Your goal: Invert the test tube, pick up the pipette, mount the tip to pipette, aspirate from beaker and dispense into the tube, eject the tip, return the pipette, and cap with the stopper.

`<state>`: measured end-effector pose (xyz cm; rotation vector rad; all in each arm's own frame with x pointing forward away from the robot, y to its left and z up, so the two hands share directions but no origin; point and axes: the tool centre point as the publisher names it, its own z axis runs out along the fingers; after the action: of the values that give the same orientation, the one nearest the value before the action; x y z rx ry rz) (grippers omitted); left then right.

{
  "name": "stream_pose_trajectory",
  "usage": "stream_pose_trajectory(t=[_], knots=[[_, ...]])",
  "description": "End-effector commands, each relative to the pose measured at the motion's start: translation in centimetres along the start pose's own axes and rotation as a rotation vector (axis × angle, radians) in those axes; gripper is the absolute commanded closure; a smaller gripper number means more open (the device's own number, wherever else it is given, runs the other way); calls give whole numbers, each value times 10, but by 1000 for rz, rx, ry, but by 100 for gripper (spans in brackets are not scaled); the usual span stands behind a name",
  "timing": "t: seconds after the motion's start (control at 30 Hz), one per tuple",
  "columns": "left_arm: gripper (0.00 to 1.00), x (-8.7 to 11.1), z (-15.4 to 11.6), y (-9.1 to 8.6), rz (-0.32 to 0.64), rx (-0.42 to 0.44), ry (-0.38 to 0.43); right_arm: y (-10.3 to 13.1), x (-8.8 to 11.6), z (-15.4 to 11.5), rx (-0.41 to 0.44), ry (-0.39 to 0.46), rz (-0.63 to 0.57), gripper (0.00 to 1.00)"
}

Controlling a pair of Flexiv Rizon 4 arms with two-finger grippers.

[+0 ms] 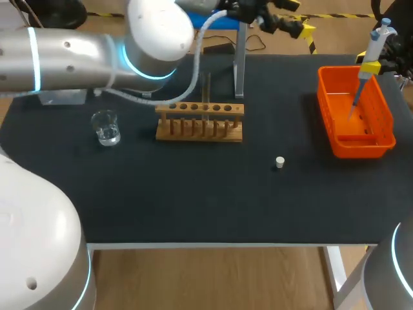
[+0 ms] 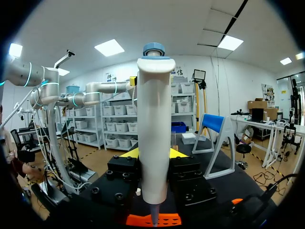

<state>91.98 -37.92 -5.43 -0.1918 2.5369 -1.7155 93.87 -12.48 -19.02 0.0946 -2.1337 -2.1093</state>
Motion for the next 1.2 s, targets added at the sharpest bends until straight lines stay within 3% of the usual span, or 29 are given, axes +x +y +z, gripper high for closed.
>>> stream_pose_trajectory(t=[0.03, 0.3, 0.57, 0.6, 0.63, 1.2], knots=[[0, -5, 43, -10, 1, 5, -1, 0, -1, -2, 1, 5, 0, 100], [0, -4, 73, -16, -12, 6, 8, 0, -1, -2, 1, 5, 0, 100], [0, -4, 81, -18, -14, 0, 26, 0, -1, -2, 1, 5, 0, 100], [80, -4, 81, -18, -14, 0, 26, 0, -1, -2, 1, 5, 0, 100], [100, -4, 81, -18, -14, 0, 26, 0, -1, -2, 1, 5, 0, 100], [100, -4, 81, -18, -14, 0, 26, 0, -1, -2, 1, 5, 0, 100]])
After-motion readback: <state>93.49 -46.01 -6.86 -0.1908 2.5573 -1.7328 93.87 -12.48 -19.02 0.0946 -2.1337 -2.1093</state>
